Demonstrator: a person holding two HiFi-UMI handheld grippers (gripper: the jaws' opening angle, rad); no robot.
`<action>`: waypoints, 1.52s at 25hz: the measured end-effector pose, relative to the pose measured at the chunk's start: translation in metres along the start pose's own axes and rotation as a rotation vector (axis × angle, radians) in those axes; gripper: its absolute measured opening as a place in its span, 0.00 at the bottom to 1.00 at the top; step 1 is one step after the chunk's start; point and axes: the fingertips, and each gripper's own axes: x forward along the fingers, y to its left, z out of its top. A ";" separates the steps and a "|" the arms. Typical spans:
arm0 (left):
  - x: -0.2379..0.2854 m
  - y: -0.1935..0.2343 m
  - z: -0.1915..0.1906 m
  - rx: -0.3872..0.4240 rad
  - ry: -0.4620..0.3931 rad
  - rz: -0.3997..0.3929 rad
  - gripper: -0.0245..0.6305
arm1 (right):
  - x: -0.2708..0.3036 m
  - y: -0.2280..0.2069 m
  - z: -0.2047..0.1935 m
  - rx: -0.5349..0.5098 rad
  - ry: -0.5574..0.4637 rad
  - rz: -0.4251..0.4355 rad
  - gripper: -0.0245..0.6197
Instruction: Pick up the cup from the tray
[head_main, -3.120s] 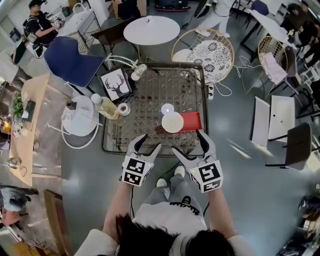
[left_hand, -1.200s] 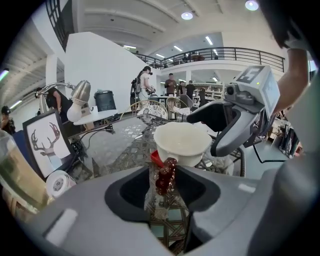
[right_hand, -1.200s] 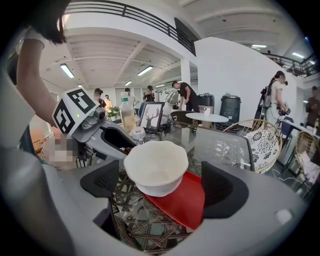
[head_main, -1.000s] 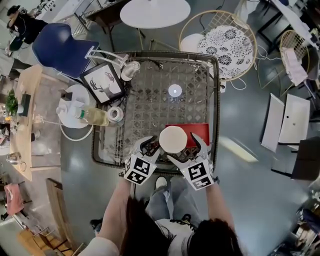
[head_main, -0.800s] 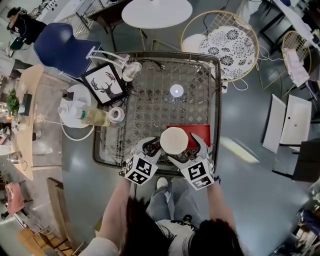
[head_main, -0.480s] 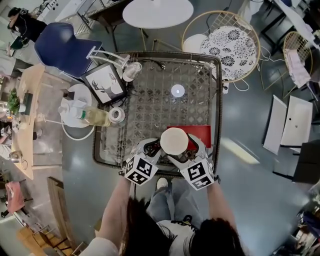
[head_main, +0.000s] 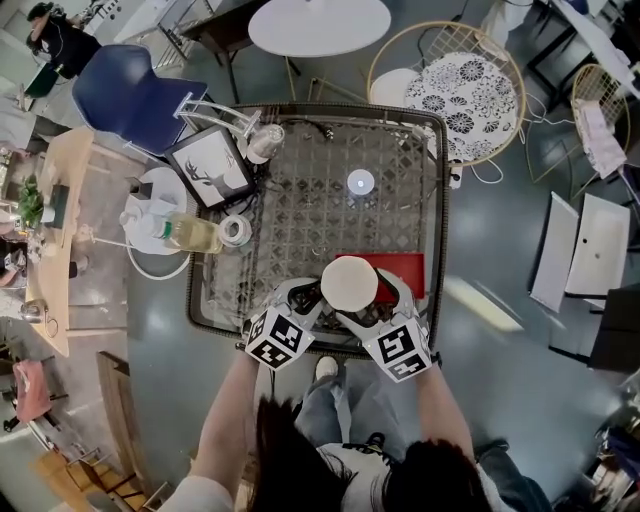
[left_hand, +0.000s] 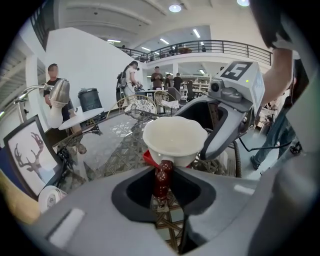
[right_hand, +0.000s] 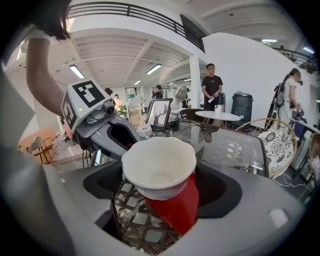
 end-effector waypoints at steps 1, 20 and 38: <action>0.000 0.000 0.000 0.007 0.003 -0.002 0.17 | 0.000 0.000 0.000 0.003 -0.004 0.000 0.77; -0.012 0.007 0.013 0.022 -0.033 -0.012 0.15 | -0.005 -0.002 0.022 -0.029 -0.036 -0.003 0.77; -0.074 0.041 -0.017 0.003 -0.026 0.094 0.15 | 0.027 0.047 0.071 -0.096 -0.064 0.067 0.76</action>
